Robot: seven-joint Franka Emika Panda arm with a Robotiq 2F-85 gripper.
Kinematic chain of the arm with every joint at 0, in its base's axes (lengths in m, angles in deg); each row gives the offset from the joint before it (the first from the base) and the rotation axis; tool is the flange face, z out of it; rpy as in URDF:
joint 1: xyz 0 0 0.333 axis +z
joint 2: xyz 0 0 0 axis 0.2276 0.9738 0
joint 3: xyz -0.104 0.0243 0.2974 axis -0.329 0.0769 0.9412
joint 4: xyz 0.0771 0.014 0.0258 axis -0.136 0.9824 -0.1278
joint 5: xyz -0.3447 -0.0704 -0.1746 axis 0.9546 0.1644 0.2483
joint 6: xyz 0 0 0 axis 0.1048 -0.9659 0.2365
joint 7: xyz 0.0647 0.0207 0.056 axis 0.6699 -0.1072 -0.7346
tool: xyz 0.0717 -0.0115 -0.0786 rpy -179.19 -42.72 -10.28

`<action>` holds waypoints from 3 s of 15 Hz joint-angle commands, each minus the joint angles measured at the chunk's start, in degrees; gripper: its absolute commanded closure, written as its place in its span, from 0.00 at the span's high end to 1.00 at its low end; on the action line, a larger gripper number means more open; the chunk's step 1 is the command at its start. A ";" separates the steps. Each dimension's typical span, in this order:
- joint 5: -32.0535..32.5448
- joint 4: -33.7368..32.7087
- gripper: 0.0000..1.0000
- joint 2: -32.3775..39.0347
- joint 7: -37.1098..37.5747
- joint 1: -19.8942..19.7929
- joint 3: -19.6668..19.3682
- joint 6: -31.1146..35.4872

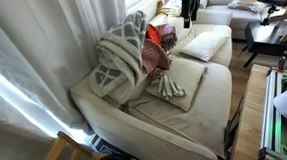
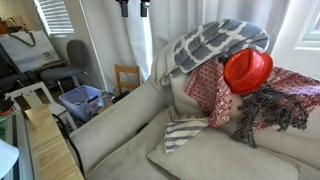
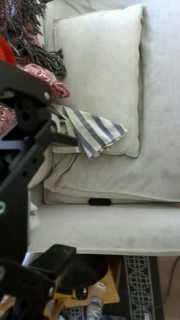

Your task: Put the grey blanket on the seat of the couch

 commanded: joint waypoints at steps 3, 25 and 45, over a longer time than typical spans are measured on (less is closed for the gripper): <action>4.81 -11.36 1.00 11.64 16.59 1.43 5.19 7.49; 27.14 -35.71 1.00 40.57 50.25 13.48 -1.33 16.14; 39.52 -55.97 0.35 56.14 54.46 19.14 -10.29 5.21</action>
